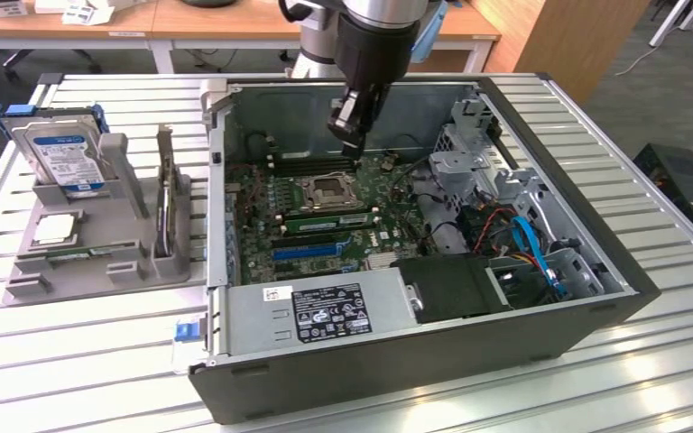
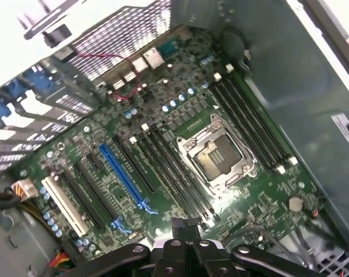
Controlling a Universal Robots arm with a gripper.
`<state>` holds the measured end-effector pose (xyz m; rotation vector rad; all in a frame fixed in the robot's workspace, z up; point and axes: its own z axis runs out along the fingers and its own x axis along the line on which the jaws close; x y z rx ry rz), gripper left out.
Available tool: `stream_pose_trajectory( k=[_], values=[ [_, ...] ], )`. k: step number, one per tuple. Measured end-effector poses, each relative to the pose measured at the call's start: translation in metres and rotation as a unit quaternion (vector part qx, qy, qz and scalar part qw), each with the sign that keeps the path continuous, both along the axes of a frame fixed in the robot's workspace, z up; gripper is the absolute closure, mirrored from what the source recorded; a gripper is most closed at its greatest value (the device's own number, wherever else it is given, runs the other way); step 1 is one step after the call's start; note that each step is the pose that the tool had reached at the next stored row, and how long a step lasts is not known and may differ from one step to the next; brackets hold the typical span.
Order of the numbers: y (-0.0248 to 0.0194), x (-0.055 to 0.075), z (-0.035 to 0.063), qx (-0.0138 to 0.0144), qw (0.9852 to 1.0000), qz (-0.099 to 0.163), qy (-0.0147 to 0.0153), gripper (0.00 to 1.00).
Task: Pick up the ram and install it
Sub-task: 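Press down the ram until it locks into place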
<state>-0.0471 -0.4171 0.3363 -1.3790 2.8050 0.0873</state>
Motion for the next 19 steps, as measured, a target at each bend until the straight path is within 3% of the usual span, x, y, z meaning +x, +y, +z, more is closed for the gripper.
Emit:
stream_pose_trajectory(
  k=[6, 14, 19],
  values=[
    [0.0000, -0.0004, -0.0003, 0.0000, 0.9984, -0.057, 0.0000, 0.89],
    [0.0000, -0.0006, -0.0003, 0.0000, 0.9979, -0.064, -0.0001, 0.89],
    [0.0000, -0.0006, -0.0003, 0.0000, 0.9959, -0.090, -0.0001, 0.89]
  ],
)
